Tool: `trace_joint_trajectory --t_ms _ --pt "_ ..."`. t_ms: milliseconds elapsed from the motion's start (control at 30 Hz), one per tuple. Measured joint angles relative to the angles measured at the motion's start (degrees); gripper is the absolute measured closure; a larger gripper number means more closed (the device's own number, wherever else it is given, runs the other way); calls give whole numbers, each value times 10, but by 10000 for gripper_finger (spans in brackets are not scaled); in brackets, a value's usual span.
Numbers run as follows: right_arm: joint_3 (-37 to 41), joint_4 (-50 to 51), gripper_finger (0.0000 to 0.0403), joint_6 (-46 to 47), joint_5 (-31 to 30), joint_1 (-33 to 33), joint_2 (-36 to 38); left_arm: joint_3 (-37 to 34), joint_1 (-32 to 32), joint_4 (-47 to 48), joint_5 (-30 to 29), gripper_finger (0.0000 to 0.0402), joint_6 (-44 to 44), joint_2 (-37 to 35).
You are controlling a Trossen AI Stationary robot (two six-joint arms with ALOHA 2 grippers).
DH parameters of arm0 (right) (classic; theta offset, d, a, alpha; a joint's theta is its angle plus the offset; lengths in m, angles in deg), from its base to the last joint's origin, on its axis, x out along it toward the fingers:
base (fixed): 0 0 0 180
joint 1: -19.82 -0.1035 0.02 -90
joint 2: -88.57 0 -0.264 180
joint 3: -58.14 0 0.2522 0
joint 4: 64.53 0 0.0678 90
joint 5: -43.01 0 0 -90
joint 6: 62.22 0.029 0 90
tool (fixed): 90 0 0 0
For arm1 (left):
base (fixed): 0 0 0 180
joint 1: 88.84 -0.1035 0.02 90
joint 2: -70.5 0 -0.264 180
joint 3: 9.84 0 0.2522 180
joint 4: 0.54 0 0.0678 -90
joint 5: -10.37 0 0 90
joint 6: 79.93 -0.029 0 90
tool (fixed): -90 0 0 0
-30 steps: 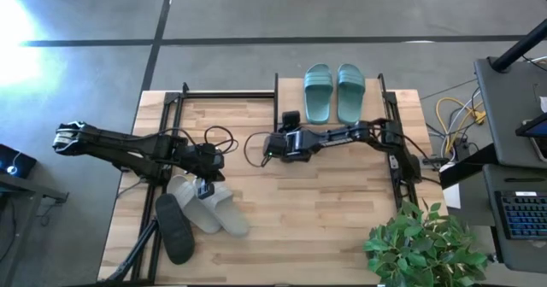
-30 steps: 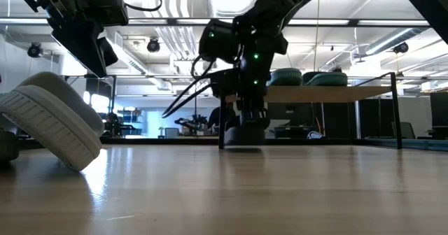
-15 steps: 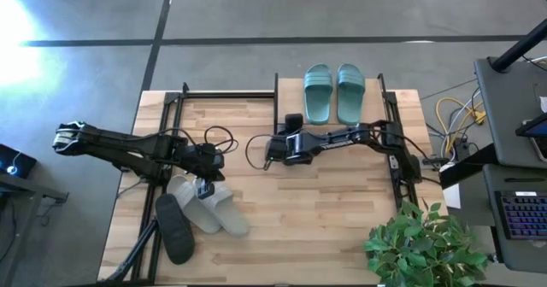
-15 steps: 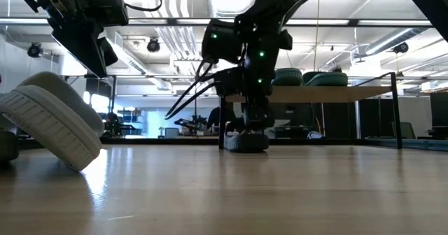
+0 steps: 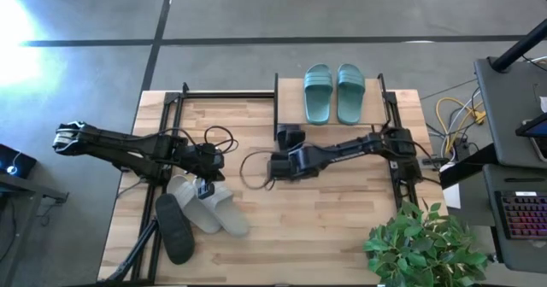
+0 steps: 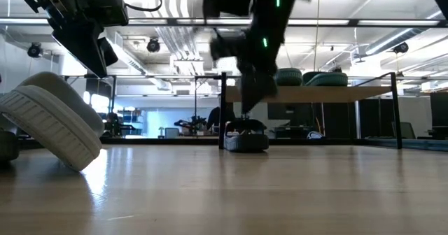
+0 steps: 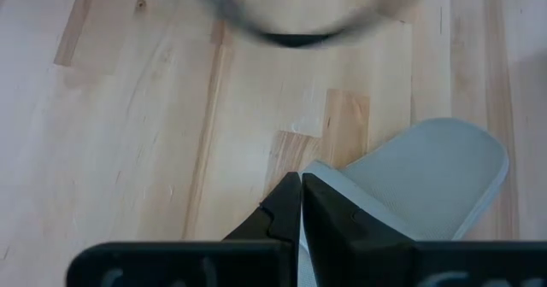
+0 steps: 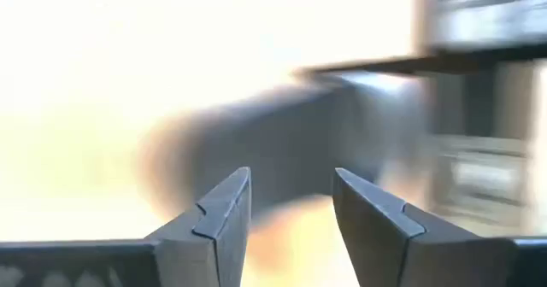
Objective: Pick and place slides into the shelf
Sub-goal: Put the right gray slipper under the shelf
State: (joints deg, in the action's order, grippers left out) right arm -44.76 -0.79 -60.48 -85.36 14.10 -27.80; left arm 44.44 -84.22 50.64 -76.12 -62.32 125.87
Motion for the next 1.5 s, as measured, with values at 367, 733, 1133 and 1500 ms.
trace_joint_trajectory --t_ms 367,733,1133,1500 --pt "-30 -123 261 307 344 -34 -5 0 0 -1 -5 402 -4 0" --pt "-29 -291 263 314 291 -46 -5 38 21 1 -63 402 71 -21" --pt "-41 -371 242 50 238 -49 -53 66 163 84 -189 402 147 -150" --pt "-226 -359 223 -60 223 -49 -203 61 187 92 -191 402 181 -195"
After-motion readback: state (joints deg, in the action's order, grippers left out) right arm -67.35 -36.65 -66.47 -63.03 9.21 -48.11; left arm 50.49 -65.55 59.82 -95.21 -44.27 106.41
